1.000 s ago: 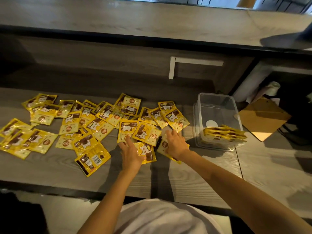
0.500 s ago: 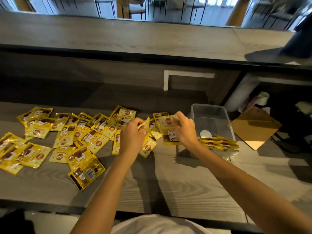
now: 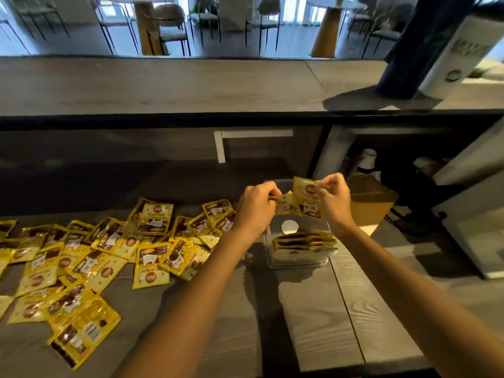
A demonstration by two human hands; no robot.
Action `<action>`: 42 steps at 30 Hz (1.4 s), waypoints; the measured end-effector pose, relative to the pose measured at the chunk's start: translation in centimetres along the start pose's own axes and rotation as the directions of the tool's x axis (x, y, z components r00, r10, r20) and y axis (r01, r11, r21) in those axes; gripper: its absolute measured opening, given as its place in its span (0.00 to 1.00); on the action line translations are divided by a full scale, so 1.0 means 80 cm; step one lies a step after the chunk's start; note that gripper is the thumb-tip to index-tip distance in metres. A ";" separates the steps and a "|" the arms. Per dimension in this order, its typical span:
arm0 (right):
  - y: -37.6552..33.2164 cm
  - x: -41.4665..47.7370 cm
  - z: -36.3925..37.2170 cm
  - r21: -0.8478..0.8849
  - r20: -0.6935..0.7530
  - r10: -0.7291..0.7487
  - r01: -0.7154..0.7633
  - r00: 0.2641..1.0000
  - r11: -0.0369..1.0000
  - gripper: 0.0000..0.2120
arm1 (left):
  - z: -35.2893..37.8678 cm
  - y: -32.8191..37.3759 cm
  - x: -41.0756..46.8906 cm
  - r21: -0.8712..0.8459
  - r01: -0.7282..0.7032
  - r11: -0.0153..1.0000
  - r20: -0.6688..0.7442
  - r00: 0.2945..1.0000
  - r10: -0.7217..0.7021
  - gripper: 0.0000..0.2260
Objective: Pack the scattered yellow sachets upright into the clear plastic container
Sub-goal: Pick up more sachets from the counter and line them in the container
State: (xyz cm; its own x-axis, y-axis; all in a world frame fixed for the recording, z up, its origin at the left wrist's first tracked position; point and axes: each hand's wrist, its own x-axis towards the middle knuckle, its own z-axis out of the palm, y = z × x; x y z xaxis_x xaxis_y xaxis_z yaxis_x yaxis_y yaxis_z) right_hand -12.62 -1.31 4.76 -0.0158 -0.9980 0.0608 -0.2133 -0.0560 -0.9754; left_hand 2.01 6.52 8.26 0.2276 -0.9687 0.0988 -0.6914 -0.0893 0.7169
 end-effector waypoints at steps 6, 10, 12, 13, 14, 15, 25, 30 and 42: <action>0.035 0.007 -0.025 -0.041 0.173 0.081 -0.075 0.982 0.996 0.20 | 0.046 0.009 0.013 0.002 0.018 1.000 0.179 0.984 -0.018 0.11; 0.051 0.012 -0.034 -0.172 0.256 0.154 -0.112 0.954 0.979 0.20 | 0.074 -0.005 0.018 0.084 0.056 0.995 0.301 0.950 -0.079 0.11; 0.057 0.012 -0.040 -0.259 0.313 0.173 -0.091 0.934 0.961 0.19 | 0.081 -0.011 0.017 0.131 0.061 0.989 0.359 0.927 -0.105 0.12; 0.060 0.012 -0.042 -0.318 0.348 0.180 -0.065 0.920 0.946 0.18 | 0.084 -0.014 0.016 0.154 0.061 0.986 0.392 0.912 -0.118 0.12; 0.062 0.011 -0.045 -0.385 0.395 0.182 -0.018 0.901 0.923 0.16 | 0.086 -0.017 0.015 0.177 0.059 0.982 0.428 0.894 -0.131 0.13; 0.064 0.009 -0.047 -0.450 0.443 0.186 0.038 0.877 0.892 0.15 | 0.088 -0.019 0.015 0.205 0.055 0.977 0.462 0.875 -0.146 0.14; 0.060 0.000 -0.061 -0.599 0.564 0.193 0.237 0.803 0.765 0.14 | 0.090 -0.024 0.010 0.293 0.002 0.956 0.498 0.853 -0.154 0.14; 0.059 -0.010 -0.062 -0.608 0.613 0.198 0.297 0.765 0.736 0.13 | 0.088 -0.027 0.003 0.307 -0.002 0.952 0.526 0.834 -0.168 0.16; 0.041 -0.018 -0.051 -0.647 0.591 0.166 0.342 0.789 0.681 0.15 | 0.077 -0.031 -0.003 0.198 0.085 0.977 0.421 0.892 -0.163 0.17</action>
State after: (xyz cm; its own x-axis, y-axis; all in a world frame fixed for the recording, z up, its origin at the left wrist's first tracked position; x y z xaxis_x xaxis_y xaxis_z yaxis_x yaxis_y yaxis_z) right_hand -17.32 0.07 2.34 0.5297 -0.8139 -0.2388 -0.7831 -0.3610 -0.5064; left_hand -0.54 5.57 2.21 0.0266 -0.9473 -0.3193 -0.7916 -0.2150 0.5719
